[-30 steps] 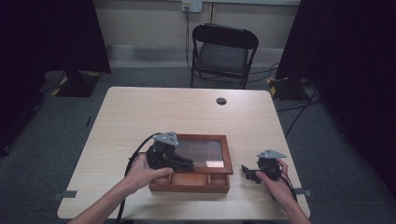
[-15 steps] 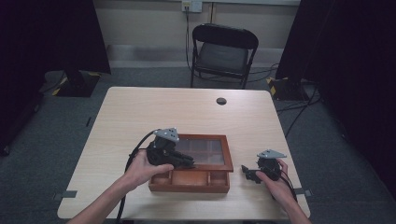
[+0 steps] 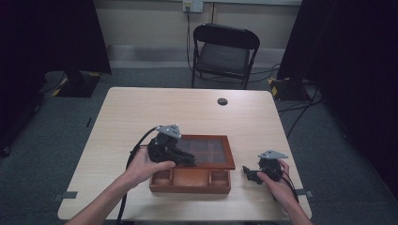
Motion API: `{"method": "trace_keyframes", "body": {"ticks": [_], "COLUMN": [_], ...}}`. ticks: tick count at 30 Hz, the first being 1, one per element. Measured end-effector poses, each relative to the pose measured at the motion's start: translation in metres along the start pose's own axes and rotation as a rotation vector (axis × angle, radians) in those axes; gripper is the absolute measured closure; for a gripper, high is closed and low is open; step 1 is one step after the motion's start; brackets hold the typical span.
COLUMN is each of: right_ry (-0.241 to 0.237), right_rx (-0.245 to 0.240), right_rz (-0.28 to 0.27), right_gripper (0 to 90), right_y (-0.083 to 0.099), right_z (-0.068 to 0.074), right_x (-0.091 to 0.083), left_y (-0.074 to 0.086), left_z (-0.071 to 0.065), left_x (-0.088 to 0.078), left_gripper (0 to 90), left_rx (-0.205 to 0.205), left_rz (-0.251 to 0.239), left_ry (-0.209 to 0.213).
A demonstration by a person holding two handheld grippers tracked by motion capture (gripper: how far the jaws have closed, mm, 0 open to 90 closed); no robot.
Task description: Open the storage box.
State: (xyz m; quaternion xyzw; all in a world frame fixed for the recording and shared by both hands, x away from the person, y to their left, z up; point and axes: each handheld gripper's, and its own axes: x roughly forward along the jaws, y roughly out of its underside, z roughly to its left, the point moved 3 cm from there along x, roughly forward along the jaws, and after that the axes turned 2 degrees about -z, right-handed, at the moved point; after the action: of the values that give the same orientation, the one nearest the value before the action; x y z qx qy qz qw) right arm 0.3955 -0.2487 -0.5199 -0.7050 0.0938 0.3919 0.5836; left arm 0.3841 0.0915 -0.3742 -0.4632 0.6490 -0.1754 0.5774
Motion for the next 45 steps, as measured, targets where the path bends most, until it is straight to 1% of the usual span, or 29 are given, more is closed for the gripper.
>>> {"method": "trace_keyframes", "body": {"ticks": [1, 2, 3, 9, 10, 13, 15, 16, 17, 19, 20, 21, 22, 23, 25, 27, 34, 37, 38, 41, 45], "right_ry": [0.000, -0.001, -0.002, -0.003, -0.003, -0.004, -0.004, -0.005, -0.005, -0.006, -0.006, -0.006, -0.007, -0.006, -0.007, -0.007, -0.006, -0.006, -0.006, -0.007, -0.007], "right_rx": [0.000, -0.001, -0.001, -0.001, -0.001, -0.001, -0.001, -0.003, -0.002, -0.002, -0.003, -0.002, -0.003, -0.003, -0.003, -0.004, -0.003, -0.003, -0.002, -0.003, -0.003], "right_rz": [0.000, 0.000, -0.001, -0.002, -0.002, -0.001, -0.001, 0.000, 0.000, -0.001, 0.000, 0.000, 0.000, 0.000, 0.000, 0.001, 0.002, 0.002, 0.003, 0.003, 0.005], "right_gripper": [12.3, 12.3, 12.3, 12.3, 12.3, 12.3, 12.3, 12.3, 12.3, 12.3, 12.3, 12.3, 12.3, 12.3, 12.3, 12.3, 12.3, 12.3, 12.3, 12.3, 12.3], "right_y": [0.000, 0.000, 0.000, 0.000, 0.000, 0.000, 0.000, 0.000, 0.000, 0.000, 0.000, 0.000, 0.000, 0.000, 0.000, 0.000, 0.000, 0.000, 0.000, 0.000, 0.000], "right_z": [0.000, 0.000, 0.000, 0.000, 0.000, 0.000, 0.000, 0.000, 0.000, 0.000, 0.000, 0.000, 0.000, 0.000, 0.000, 0.000, 0.000, 0.000, 0.000, 0.000, 0.000], "right_x": [0.000, 0.000, 0.000, 0.000, 0.000, 0.000, 0.000, 0.000, 0.000, 0.000, 0.000, 0.000, 0.000, 0.000, 0.000, 0.000, 0.000, 0.000, 0.000, 0.000, 0.000], "left_y": [-0.001, -0.002, -0.003, -0.008, -0.009, -0.011, -0.012, -0.013, -0.014, -0.016, -0.016, -0.017, -0.017, -0.017, -0.018, -0.019, -0.026, -0.028, -0.028, -0.029, -0.031], "left_z": [0.000, 0.001, 0.001, 0.004, 0.004, 0.004, 0.005, 0.005, 0.006, 0.007, 0.007, 0.007, 0.006, 0.006, 0.007, 0.008, 0.012, 0.012, 0.012, 0.012, 0.013], "left_x": [-0.001, -0.002, -0.002, -0.006, -0.006, -0.007, -0.008, -0.008, -0.010, -0.011, -0.011, -0.011, -0.010, -0.009, -0.010, -0.011, -0.015, -0.016, -0.015, -0.016, -0.017], "left_gripper": [80.8, 80.9, 80.8, 80.9, 80.9, 80.9, 80.9, 80.8, 80.8, 80.8, 80.8, 80.8, 80.9, 81.0, 80.9, 80.9, 81.0, 81.1, 81.1, 81.1, 81.1], "left_rx": [0.004, 0.000, -0.001, -0.006, -0.008, -0.003, -0.011, -0.008, -0.007, -0.015, -0.016, -0.008, -0.004, -0.001, -0.011, -0.012, -0.019, -0.015, -0.018, -0.012, -0.019], "left_rz": [0.009, 0.004, 0.011, -0.016, -0.007, -0.007, -0.016, -0.023, -0.021, -0.027, -0.023, -0.013, -0.007, -0.010, -0.023, -0.020, -0.039, -0.025, -0.031, -0.021, -0.036], "left_ry": [0.002, -0.001, -0.001, 0.003, 0.002, 0.000, -0.002, -0.003, -0.010, -0.009, -0.007, -0.003, -0.008, -0.005, -0.007, 0.000, -0.010, -0.004, -0.004, -0.012, -0.020]}}
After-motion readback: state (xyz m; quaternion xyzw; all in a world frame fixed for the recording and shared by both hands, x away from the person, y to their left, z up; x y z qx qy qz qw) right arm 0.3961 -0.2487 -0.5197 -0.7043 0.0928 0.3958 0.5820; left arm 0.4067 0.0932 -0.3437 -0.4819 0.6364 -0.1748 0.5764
